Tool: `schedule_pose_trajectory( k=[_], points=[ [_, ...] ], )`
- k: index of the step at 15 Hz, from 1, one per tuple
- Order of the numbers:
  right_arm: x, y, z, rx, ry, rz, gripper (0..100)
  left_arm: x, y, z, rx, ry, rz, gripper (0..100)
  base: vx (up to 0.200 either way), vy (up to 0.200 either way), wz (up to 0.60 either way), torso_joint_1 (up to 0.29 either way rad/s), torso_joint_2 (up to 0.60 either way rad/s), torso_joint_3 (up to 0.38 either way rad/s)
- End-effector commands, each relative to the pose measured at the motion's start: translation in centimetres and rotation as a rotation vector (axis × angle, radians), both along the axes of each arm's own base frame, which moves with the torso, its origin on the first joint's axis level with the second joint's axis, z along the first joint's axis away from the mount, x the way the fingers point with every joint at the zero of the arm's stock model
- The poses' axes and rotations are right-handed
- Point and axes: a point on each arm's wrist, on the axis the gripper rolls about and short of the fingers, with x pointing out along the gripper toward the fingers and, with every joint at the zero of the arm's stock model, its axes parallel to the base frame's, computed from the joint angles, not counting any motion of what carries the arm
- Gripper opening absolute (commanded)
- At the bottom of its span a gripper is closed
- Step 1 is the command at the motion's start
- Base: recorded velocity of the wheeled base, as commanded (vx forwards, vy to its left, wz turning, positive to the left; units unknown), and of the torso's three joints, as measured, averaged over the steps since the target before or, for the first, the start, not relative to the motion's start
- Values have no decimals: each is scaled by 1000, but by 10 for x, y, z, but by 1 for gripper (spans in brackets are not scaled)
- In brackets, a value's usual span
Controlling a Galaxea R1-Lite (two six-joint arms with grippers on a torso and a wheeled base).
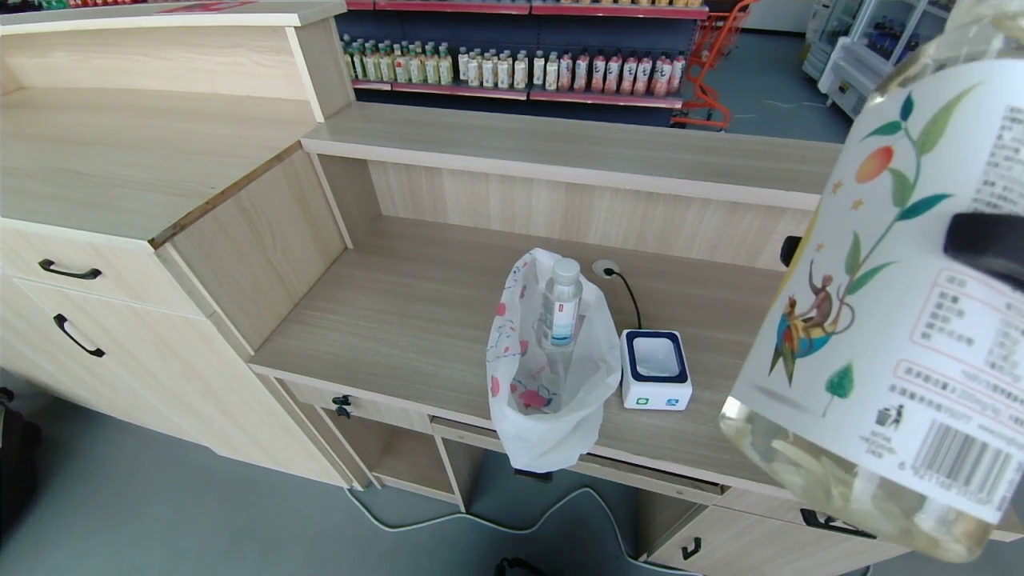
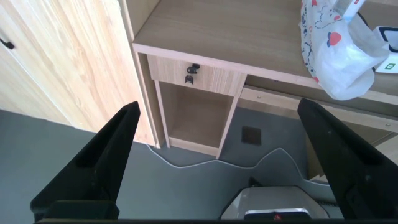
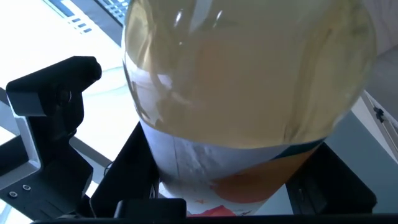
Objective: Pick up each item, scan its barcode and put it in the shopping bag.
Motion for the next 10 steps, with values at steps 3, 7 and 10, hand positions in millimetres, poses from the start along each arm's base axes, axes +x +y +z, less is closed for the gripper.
schedule_pose_trajectory(
  k=[3,7,10],
  points=[
    [-2,6,0,-7,-15,28,0,0,0,0,0,0,0,100,0,0,0,0,0,0],
    [-3,5,1,-9,-18,30,0,0,0,0,0,0,0,100,0,0,0,0,0,0],
    [-4,5,7,5,-34,30,0,0,0,0,0,0,0,100,0,0,0,0,0,0]
  ],
)
